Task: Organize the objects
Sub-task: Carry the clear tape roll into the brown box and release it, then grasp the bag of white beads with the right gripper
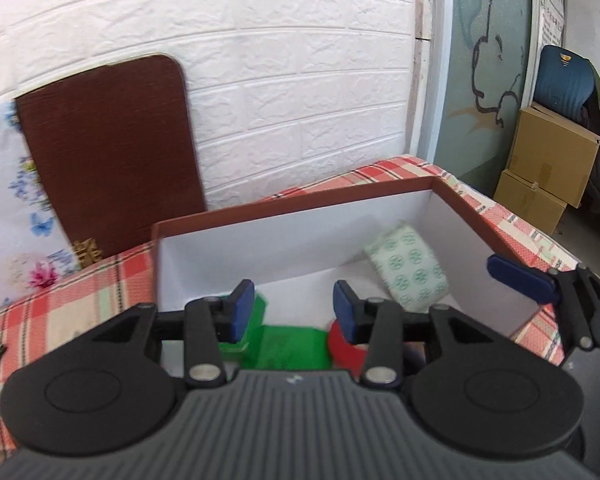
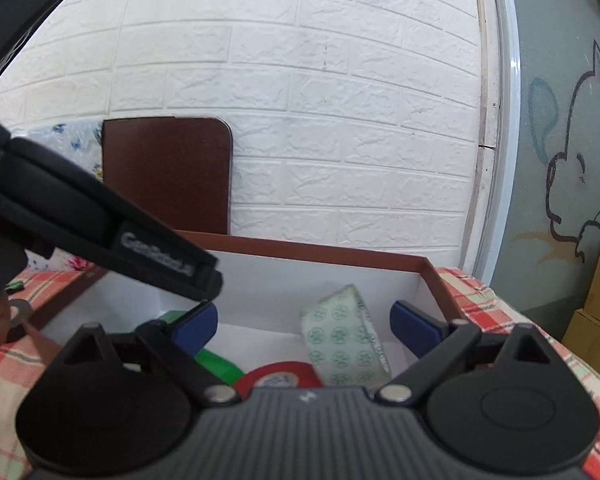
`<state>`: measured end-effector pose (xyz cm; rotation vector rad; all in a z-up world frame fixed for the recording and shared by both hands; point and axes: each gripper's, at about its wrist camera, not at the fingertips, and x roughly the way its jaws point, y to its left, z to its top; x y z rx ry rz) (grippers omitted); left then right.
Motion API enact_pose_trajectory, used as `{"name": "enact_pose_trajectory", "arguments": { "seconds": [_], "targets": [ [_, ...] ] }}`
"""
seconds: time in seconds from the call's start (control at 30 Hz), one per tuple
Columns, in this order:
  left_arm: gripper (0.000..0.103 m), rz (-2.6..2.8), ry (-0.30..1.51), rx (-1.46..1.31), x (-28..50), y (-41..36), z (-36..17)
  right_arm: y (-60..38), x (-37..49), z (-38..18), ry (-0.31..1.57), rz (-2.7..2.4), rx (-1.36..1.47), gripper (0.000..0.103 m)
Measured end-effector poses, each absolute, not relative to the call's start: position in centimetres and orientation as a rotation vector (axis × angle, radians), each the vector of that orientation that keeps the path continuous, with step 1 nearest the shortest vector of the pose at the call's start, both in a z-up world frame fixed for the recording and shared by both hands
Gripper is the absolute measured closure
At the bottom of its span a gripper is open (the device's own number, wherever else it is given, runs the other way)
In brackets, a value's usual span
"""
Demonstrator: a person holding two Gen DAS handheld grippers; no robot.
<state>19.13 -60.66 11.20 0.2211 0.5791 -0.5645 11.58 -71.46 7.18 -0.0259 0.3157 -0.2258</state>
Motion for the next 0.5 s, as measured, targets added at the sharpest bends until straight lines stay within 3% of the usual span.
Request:
{"name": "enact_pose_trajectory", "arguments": {
  "seconds": [0.5],
  "targets": [
    [0.056,-0.337,0.634,0.169,15.6,-47.3,9.3,-61.7,5.8,8.6,0.269,-0.069,-0.03,0.006]
  ]
}}
